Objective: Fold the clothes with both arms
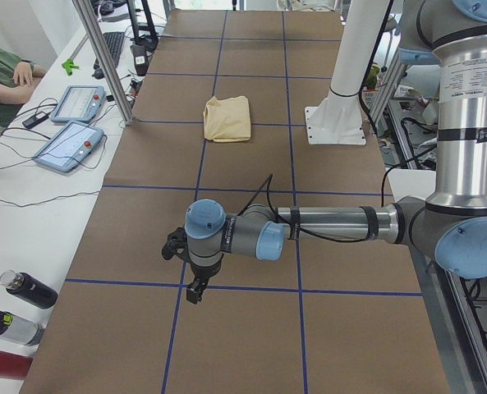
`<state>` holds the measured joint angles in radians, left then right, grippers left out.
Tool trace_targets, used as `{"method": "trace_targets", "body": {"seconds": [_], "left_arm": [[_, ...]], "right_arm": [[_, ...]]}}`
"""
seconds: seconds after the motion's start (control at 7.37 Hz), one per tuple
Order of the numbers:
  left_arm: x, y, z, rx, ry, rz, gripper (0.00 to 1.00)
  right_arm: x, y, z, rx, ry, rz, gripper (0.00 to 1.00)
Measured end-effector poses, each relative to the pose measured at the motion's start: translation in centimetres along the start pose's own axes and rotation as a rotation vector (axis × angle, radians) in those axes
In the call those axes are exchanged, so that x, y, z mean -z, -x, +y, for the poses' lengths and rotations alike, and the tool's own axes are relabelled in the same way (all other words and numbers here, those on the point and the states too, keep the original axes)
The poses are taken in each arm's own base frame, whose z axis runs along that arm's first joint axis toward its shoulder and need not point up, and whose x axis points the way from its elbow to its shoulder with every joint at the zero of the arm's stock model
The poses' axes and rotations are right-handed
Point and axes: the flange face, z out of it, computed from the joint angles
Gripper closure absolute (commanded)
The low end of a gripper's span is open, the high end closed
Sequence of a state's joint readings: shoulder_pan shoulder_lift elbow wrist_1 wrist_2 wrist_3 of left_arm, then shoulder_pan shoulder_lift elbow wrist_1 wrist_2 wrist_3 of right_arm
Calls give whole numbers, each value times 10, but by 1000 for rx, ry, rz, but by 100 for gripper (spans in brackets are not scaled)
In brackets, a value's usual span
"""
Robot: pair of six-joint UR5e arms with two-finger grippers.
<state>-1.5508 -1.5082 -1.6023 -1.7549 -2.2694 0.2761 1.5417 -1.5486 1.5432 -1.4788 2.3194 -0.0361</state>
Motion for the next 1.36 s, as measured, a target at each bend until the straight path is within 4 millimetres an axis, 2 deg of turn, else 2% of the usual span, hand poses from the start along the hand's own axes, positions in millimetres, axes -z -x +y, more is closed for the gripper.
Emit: {"method": "trace_targets", "body": {"seconds": [1.36], "left_arm": [[0, -1, 0, -1, -2, 3, 0]], "right_arm": [[4, 4, 0, -18, -8, -1, 0]]}}
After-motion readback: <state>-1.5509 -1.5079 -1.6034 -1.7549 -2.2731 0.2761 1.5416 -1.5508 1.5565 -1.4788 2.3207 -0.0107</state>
